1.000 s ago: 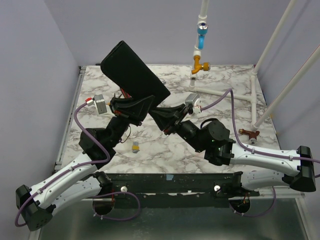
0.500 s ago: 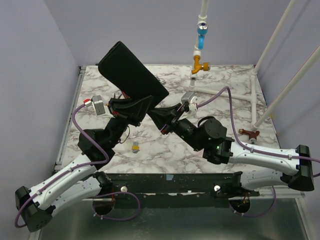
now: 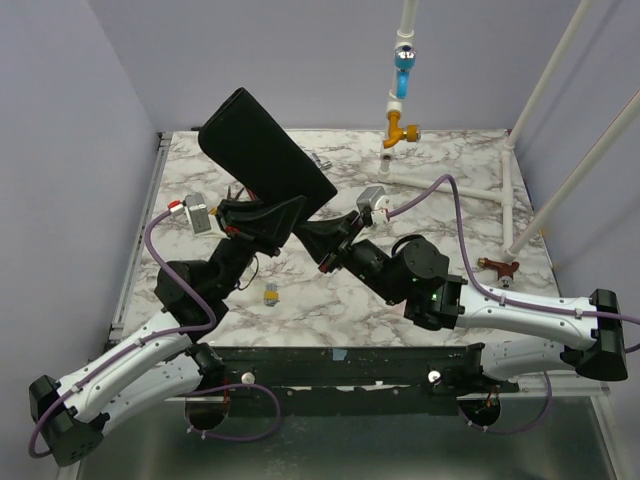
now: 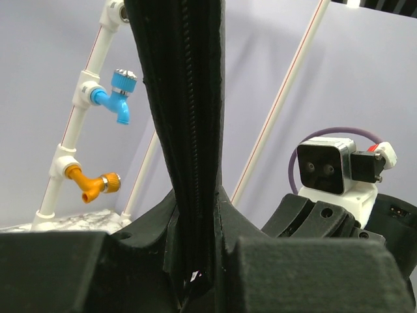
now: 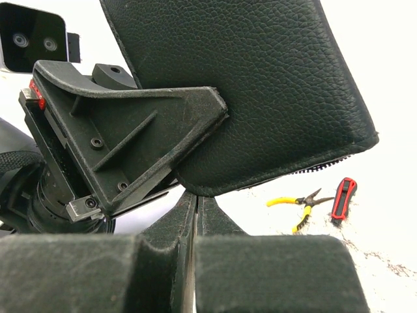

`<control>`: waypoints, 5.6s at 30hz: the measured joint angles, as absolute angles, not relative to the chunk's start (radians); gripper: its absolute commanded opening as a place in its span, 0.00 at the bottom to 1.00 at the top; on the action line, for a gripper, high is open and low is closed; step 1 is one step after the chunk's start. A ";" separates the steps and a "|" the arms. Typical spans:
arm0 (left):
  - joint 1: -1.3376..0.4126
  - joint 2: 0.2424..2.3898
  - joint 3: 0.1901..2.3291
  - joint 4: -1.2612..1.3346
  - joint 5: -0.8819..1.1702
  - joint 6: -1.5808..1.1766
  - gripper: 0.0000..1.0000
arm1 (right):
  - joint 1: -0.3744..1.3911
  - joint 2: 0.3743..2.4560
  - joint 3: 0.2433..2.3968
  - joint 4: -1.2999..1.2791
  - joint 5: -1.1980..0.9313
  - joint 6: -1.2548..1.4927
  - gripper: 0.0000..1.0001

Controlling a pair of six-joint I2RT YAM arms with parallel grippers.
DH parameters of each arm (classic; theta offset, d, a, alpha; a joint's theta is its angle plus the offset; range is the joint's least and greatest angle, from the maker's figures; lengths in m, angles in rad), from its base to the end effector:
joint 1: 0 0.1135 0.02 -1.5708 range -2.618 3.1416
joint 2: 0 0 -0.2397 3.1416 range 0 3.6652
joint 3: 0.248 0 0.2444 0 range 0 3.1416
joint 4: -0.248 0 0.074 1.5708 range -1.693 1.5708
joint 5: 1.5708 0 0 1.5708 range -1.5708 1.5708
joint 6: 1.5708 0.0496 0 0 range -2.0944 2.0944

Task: Sort the hair-cutting tools
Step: Zip the hairdressing tool bag at the center of the board.

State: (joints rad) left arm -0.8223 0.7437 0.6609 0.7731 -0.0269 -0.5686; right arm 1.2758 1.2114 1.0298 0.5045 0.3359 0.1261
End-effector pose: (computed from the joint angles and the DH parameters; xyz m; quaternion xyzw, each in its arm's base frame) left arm 0.1234 -0.1309 0.3947 0.0418 0.4242 -0.5752 0.6982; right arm 0.1012 0.2767 0.3924 -0.1993 0.5572 0.4414 0.6745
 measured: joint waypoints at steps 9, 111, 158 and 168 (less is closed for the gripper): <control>-0.827 0.720 0.650 0.719 -0.029 -0.535 0.00 | 1.288 1.199 1.029 0.441 0.389 0.128 0.01; -0.395 0.471 0.274 0.486 0.351 -0.953 0.98 | 0.671 1.227 1.008 0.042 -0.394 0.804 0.01; -0.400 1.055 0.325 1.129 0.770 -1.446 0.26 | 0.640 1.333 0.844 0.412 -0.791 1.241 0.29; -0.403 1.033 0.325 1.148 0.768 -1.442 0.22 | 0.638 1.342 0.855 0.401 -0.819 1.211 0.56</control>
